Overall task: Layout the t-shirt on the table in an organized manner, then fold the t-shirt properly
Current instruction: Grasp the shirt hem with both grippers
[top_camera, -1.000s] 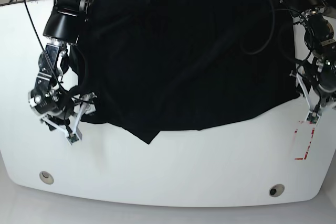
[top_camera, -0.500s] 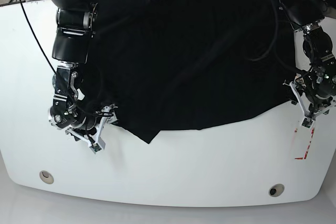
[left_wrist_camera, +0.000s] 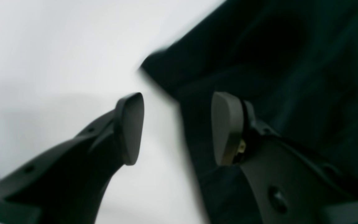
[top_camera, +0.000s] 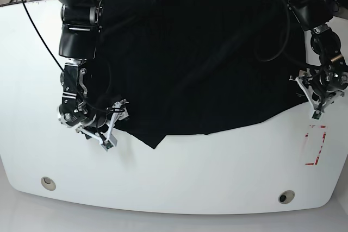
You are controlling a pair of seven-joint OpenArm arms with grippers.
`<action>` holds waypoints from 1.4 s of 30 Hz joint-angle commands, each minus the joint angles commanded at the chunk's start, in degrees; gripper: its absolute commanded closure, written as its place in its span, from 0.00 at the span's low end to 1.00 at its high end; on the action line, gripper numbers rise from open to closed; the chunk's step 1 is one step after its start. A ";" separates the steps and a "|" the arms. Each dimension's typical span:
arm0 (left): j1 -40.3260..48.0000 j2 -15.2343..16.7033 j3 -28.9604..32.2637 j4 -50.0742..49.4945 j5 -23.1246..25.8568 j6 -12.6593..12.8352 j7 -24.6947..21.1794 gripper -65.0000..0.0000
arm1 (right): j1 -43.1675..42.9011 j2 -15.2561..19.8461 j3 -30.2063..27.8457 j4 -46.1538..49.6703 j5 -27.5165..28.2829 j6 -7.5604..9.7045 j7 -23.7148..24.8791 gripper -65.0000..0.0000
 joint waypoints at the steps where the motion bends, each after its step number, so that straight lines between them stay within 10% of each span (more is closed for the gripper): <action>1: 0.44 0.88 0.00 0.70 0.00 0.00 0.26 0.50 | -0.53 0.09 0.09 0.18 0.00 0.00 0.00 0.23; 5: 3.16 3.60 -0.09 6.24 0.00 0.00 0.97 0.50 | -2.11 0.09 0.18 2.73 0.09 0.00 -0.09 0.25; 12: 8.35 7.03 0.00 16.53 -0.09 0.00 0.97 0.55 | -6.59 -0.09 -0.09 12.04 0.09 0.00 -0.88 0.70; 17: 8.97 8.09 0.00 15.12 0.09 0.00 0.62 0.94 | -8.18 -0.18 -0.09 10.46 0.09 0.00 -0.35 1.00; 25: 8.70 8.09 0.09 6.15 0.18 0.00 -1.67 1.00 | -9.93 0.18 0.26 3.96 0.09 0.00 5.71 1.00; 42: 15.82 5.71 0.09 3.87 0.18 0.00 -1.49 1.00 | -22.15 1.14 0.26 16.00 0.00 0.00 2.20 1.00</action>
